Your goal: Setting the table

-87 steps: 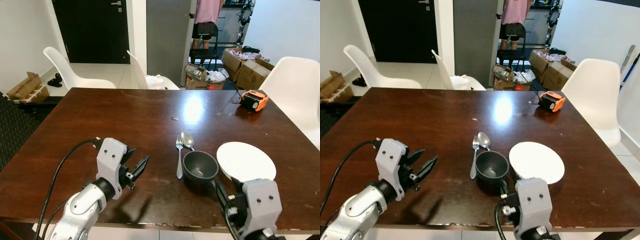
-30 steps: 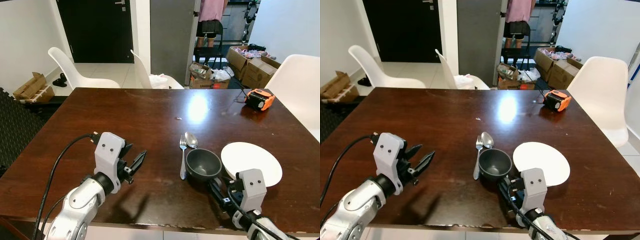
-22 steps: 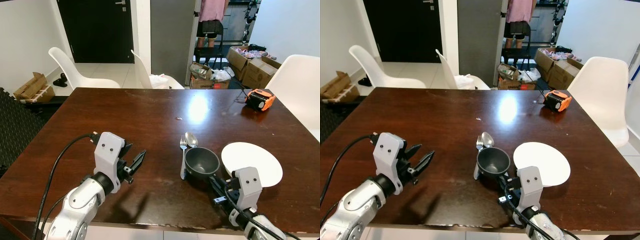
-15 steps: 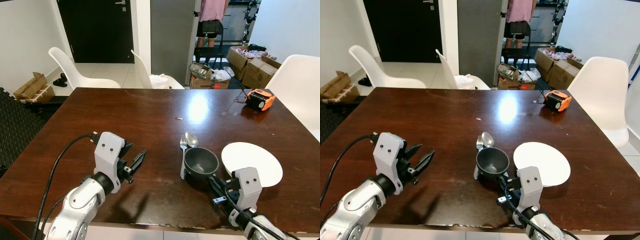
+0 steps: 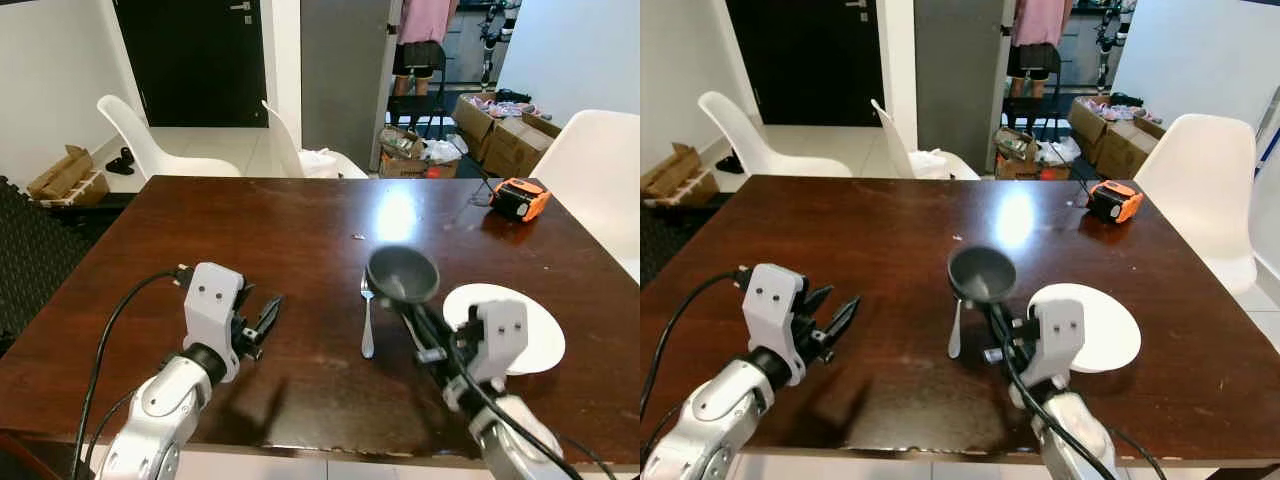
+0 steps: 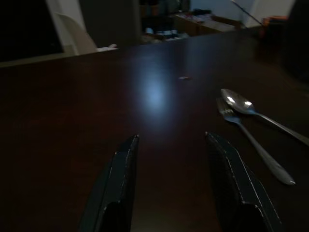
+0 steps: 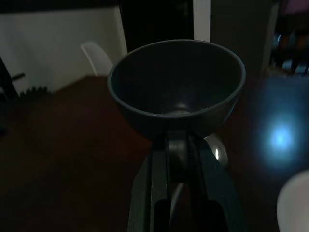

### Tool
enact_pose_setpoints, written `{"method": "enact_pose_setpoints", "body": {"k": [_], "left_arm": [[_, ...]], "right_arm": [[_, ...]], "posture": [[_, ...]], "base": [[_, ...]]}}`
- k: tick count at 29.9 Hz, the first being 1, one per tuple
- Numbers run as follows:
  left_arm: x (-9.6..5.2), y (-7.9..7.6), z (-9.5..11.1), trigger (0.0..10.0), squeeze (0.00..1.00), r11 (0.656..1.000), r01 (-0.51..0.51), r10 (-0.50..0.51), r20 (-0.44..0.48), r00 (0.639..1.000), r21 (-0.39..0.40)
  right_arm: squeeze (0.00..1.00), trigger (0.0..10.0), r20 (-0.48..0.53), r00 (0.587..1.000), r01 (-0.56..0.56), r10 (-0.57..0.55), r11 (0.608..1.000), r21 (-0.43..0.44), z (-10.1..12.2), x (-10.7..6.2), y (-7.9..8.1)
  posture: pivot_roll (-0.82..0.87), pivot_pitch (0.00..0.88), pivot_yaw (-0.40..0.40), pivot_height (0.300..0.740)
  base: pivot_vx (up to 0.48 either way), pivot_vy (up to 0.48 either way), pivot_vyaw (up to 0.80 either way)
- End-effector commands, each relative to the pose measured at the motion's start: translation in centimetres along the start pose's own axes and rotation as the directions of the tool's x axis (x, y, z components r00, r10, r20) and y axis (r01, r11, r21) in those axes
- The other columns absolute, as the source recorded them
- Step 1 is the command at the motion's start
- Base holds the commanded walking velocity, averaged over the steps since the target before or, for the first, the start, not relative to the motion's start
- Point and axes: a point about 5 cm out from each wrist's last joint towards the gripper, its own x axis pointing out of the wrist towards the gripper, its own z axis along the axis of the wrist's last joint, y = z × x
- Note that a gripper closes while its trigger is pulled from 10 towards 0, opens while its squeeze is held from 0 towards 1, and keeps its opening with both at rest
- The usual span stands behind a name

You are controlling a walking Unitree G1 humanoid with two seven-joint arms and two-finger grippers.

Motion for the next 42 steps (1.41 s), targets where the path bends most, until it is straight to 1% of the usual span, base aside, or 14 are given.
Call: {"method": "enact_pose_setpoints", "body": {"k": [1, 3, 7, 14, 19, 27, 29, 31, 33, 34, 36, 37, 39, 42], "left_arm": [[-0.2, 0.4, -0.6, 10.0, 0.0, 0.999, -0.038, 0.038, -0.019, 0.999, 0.001], [-0.3, 0.3, -0.9, 10.0, 0.0, 0.999, -0.045, 0.045, -0.027, 0.999, 0.0], [-0.4, 0.3, -1.2, 10.0, 0.0, 0.998, -0.058, 0.058, -0.035, 0.998, 0.001], [-0.5, 0.7, -1.6, 10.0, 0.0, 0.996, -0.086, 0.087, -0.05, 0.995, 0.019], [-1.6, 1.2, -3.0, 10.0, 0.0, 0.99, -0.137, 0.134, -0.131, 0.982, -0.017], [-2.9, 1.6, -4.5, 10.0, 0.0, 0.986, -0.167, 0.161, -0.191, 0.968, -0.015], [-3.6, 1.9, -5.3, 10.0, 0.0, 0.982, -0.187, 0.183, -0.213, 0.96, 0.002], [-4.6, 2.8, -6.3, 10.0, 0.0, 0.969, -0.245, 0.244, -0.232, 0.942, 0.026], [-4.6, 2.8, -6.3, 10.0, 0.0, 0.969, -0.245, 0.244, -0.232, 0.942, 0.026], [-5.2, 3.5, -6.7, 10.0, 0.0, 0.957, -0.289, 0.287, -0.243, 0.927, 0.029], [-6.7, 5.5, -7.4, 10.0, 0.0, 0.917, -0.394, 0.394, -0.263, 0.88, 0.058], [-6.7, 5.5, -7.4, 10.0, 0.0, 0.917, -0.394, 0.394, -0.263, 0.88, 0.058], [-7.4, 6.8, -7.1, 10.0, 0.0, 0.9, -0.429, 0.435, -0.247, 0.866, 0.081], [-7.2, 7.1, -6.5, 10.0, 0.0, 0.902, -0.423, 0.432, -0.227, 0.873, 0.089]], "right_arm": [[0.0, 10.0, -0.002, 1.0, -0.012, 0.012, 1.0, -0.021, 0.0, -0.2, 0.5], [0.0, 10.0, -0.03, 0.998, -0.049, 0.048, 0.998, -0.05, -0.6, -0.5, 1.1], [0.0, 10.0, -0.122, 0.989, -0.088, 0.085, 0.996, -0.015, -2.9, -1.8, 1.9], [0.0, 10.0, -0.167, 0.979, -0.11, 0.113, 0.994, 0.027, -3.4, -2.3, 2.6], [0.0, 10.0, -0.153, 0.988, -0.014, 0.014, 1.0, 0.001, -3.2, -2.1, 1.3], [0.0, 10.0, -0.122, 0.991, 0.06, -0.063, 0.998, -0.026, -2.8, -1.7, 0.3], [0.0, 10.0, -0.118, 0.99, 0.078, -0.079, 0.997, -0.02, -2.8, -1.5, 0.2], [0.0, 10.0, -0.121, 0.991, 0.053, -0.057, 0.998, -0.041, -3.0, -1.3, 0.7], [0.0, 10.0, -0.121, 0.991, 0.053, -0.057, 0.998, -0.041, -3.0, -1.3, 0.7], [0.0, 10.0, -0.122, 0.992, 0.034, -0.041, 0.998, -0.059, -3.1, -1.3, 1.1], [0.0, 10.0, -0.122, 0.992, 0.024, -0.031, 0.998, -0.057, -3.2, -1.5, 1.5], [0.0, 10.0, -0.122, 0.992, 0.024, -0.031, 0.998, -0.057, -3.2, -1.5, 1.5], [0.0, 10.0, -0.133, 0.991, 0.026, -0.033, 0.998, -0.052, -3.4, -1.7, 1.4], [0.0, 10.0, -0.142, 0.989, 0.035, -0.042, 0.998, -0.051, -3.5, -1.9, 1.1]], "posture": [[0.0, 0.107, 0.092, 0.74], [-0.01, 0.107, 0.088, 0.74], [-0.01, 0.108, 0.082, 0.74], [-0.01, 0.112, 0.076, 0.74], [-0.01, 0.119, 0.08, 0.74], [0.0, 0.122, 0.081, 0.74], [0.0, 0.123, 0.079, 0.74], [0.0, 0.121, 0.081, 0.74], [0.0, 0.121, 0.081, 0.74], [0.0, 0.121, 0.08, 0.74], [0.01, 0.125, 0.071, 0.74], [0.01, 0.125, 0.071, 0.74], [0.02, 0.127, 0.067, 0.74], [0.01, 0.127, 0.068, 0.74]], "base": [[0.0, 0.0, 0.0], [0.0, 0.0, 0.0], [0.0, 0.0, 0.0], [0.0, 0.0, 0.0], [0.0, 0.0, 0.0], [0.0, 0.0, 0.0], [0.0, 0.0, 0.0], [0.0, 0.0, 0.0], [0.0, 0.0, 0.0], [0.0, 0.0, 0.0], [0.0, 0.0, 0.0], [0.0, 0.0, 0.0], [0.0, 0.0, 0.0], [0.0, 0.0, 0.0]]}}
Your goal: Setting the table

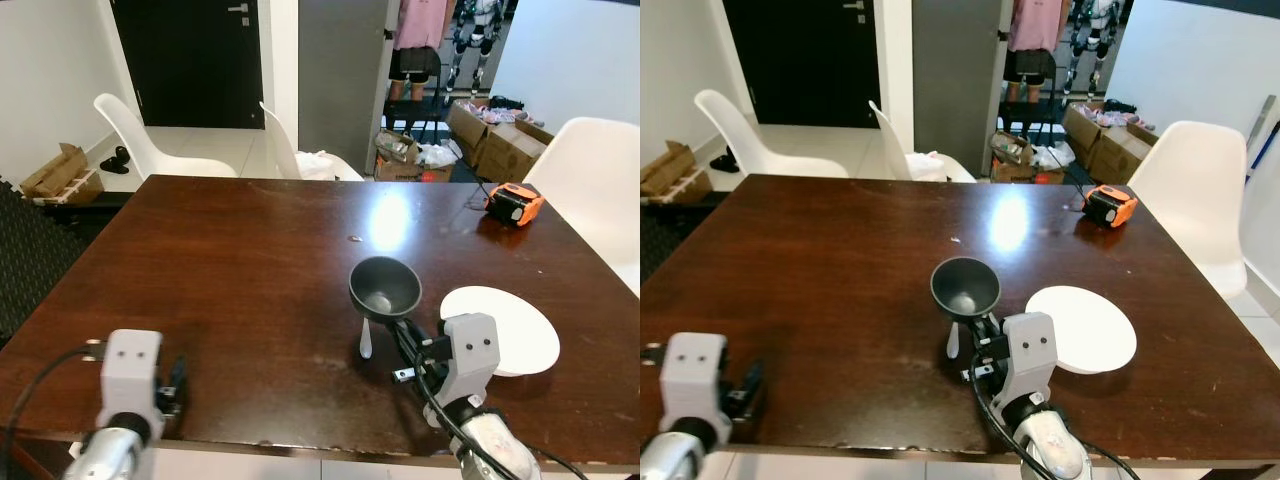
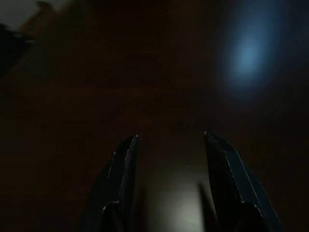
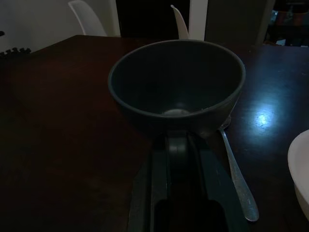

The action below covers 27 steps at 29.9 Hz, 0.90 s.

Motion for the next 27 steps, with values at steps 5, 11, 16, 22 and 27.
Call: {"method": "enact_pose_setpoints", "body": {"k": [5, 11, 16, 22, 27], "left_arm": [[0.2, -0.6, 0.3, 10.0, 0.0, 1.0, 0.024, -0.024, 0.024, 0.999, -0.008], [0.3, -1.1, 0.6, 10.0, 0.0, 0.999, 0.037, -0.036, 0.038, 0.999, -0.009], [0.3, -1.1, 0.6, 10.0, 0.0, 0.999, 0.034, -0.034, 0.042, 0.999, -0.007], [0.2, -1.0, 0.7, 10.0, 0.0, 0.999, 0.034, -0.034, 0.046, 0.998, 0.0], [0.3, -1.1, 0.7, 10.0, 0.0, 0.999, 0.04, -0.04, 0.048, 0.998, 0.005]], "right_arm": [[0.0, 10.0, -0.005, 1.0, 0.023, -0.023, 1.0, 0.006, -0.4, -0.2, -0.5], [0.0, 10.0, -0.007, 1.0, 0.02, -0.02, 1.0, 0.007, -0.5, -0.3, -0.3], [0.0, 10.0, -0.008, 1.0, 0.012, -0.012, 1.0, 0.01, -0.5, -0.1, -0.1], [0.0, 10.0, -0.006, 1.0, 0.008, -0.008, 1.0, 0.012, -0.4, 0.1, 0.0], [0.0, 10.0, -0.005, 1.0, 0.01, -0.01, 1.0, 0.015, -0.5, 0.1, 0.0]], "posture": [[0.01, 0.126, 0.07, 0.74], [0.01, 0.129, 0.068, 0.74], [0.01, 0.129, 0.066, 0.74], [0.02, 0.129, 0.066, 0.74], [0.02, 0.13, 0.071, 0.74]], "base": [[0.0, 0.0, 0.0], [-0.334, 0.0, 0.0], [-0.416, 0.0, 0.0], [-0.416, 0.0, 0.0], [-0.398, 0.0, 0.0]]}}
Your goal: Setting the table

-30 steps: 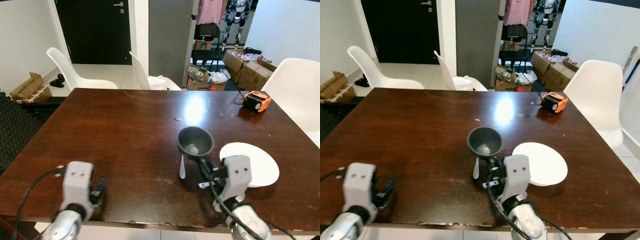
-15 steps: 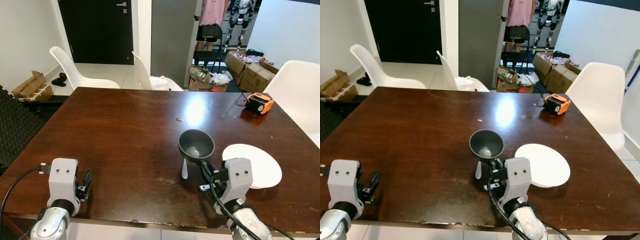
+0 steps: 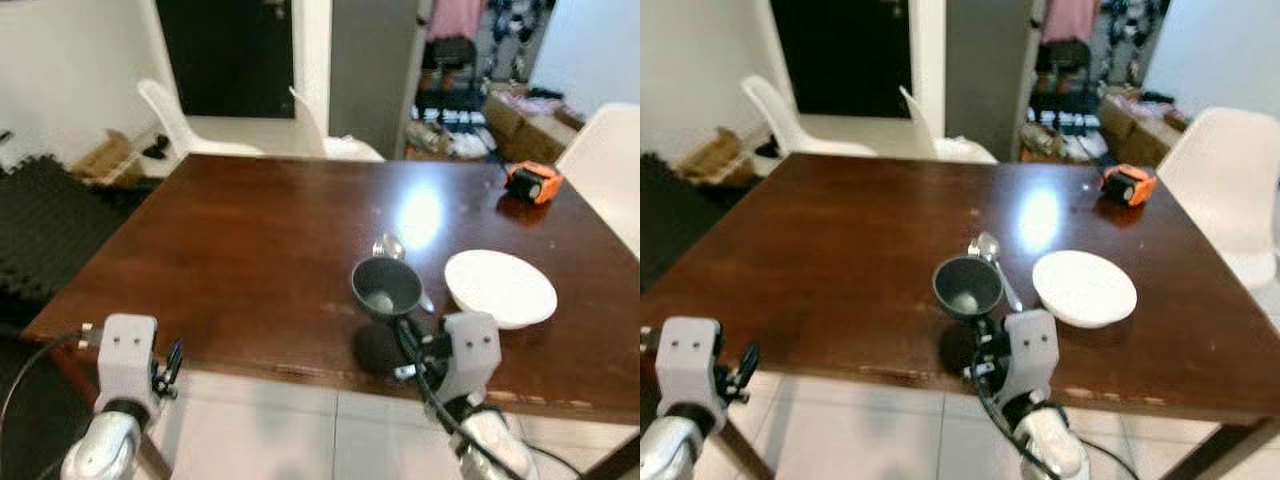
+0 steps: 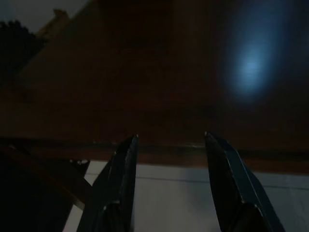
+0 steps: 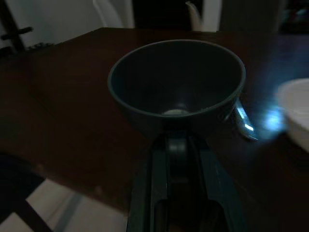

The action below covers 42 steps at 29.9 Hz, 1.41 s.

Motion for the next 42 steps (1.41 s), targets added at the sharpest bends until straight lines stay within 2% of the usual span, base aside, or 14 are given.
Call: {"method": "enact_pose_setpoints", "body": {"k": [1, 10, 13, 23, 42], "left_arm": [[-0.17, 0.31, -0.22, 10.0, 0.0, 1.0, -0.006, 0.006, -0.006, 1.0, 0.004], [-0.04, 0.26, -0.17, 10.0, 0.0, 1.0, -0.001, 0.001, -0.004, 1.0, 0.009], [-0.05, 0.15, -0.17, 10.0, 0.0, 1.0, 0.006, -0.006, -0.002, 1.0, 0.003], [-0.01, -0.2, -0.2, 10.0, 0.0, 1.0, 0.026, -0.026, -0.008, 1.0, 0.009], [-0.02, -0.26, -0.48, 10.0, 0.0, 1.0, 0.028, -0.028, -0.017, 0.999, 0.012]], "right_arm": [[0.0, 10.0, -0.001, 1.0, -0.004, 0.004, 1.0, 0.011, -0.18, -0.15, 0.24], [0.0, 10.0, 0.002, 1.0, 0.0, 0.0, 1.0, 0.029, -0.2, -0.14, 0.25], [0.0, 10.0, 0.007, 1.0, -0.004, 0.004, 0.998, 0.062, -0.12, -0.03, 0.34], [0.0, 10.0, 0.001, 1.0, 0.01, -0.01, 0.996, 0.087, -0.2, 0.05, 0.12], [0.0, 10.0, -0.017, 0.999, 0.031, -0.03, 0.994, 0.104, -0.39, 0.01, -0.35]], "posture": [[0.02, 0.13, 0.071, 0.74], [0.02, 0.127, 0.073, 0.74], [0.02, 0.125, 0.073, 0.74], [0.02, 0.118, 0.074, 0.74], [0.02, 0.118, 0.072, 0.74]], "base": [[-0.382, 0.0, 0.0], [-0.325, 0.0, 0.0], [0.0, 0.0, 0.0], [0.0, 0.0, 0.0], [0.0, 0.0, -0.79]]}}
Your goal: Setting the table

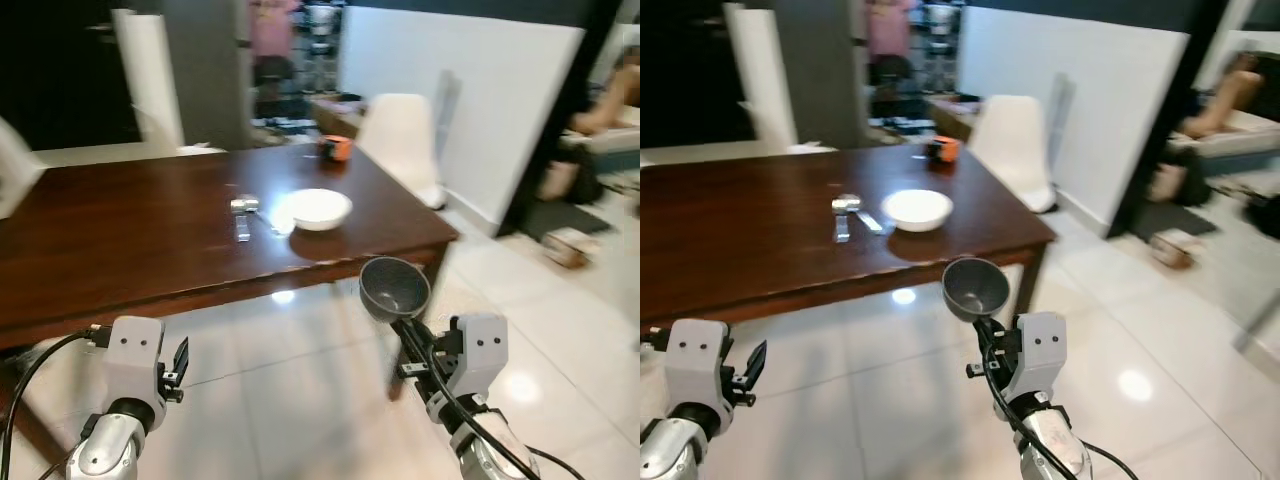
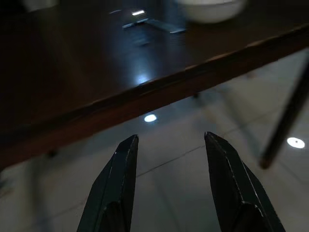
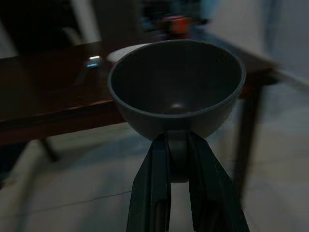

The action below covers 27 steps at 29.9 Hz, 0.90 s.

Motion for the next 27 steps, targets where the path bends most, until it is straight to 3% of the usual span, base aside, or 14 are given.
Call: {"method": "enact_pose_setpoints", "body": {"k": [1, 27], "left_arm": [[-0.24, 0.02, -0.74, 10.0, 0.0, 1.0, 0.0, 0.0, -0.03, 1.0, 0.004], [-0.22, 0.23, -0.96, 10.0, 0.0, 1.0, 0.0, 0.001, -0.042, 0.999, 0.011]], "right_arm": [[0.0, 10.0, -0.021, 1.0, 0.003, -0.003, 1.0, 0.007, -0.38, -0.19, -0.05], [0.0, 10.0, -0.025, 1.0, 0.01, -0.009, 1.0, 0.016, -0.47, -0.21, 0.09]], "posture": [[0.02, 0.119, 0.073, 0.74], [0.02, 0.125, 0.083, 0.74]], "base": [[0.0, 0.0, -0.8], [0.0, 0.0, -0.79]]}}
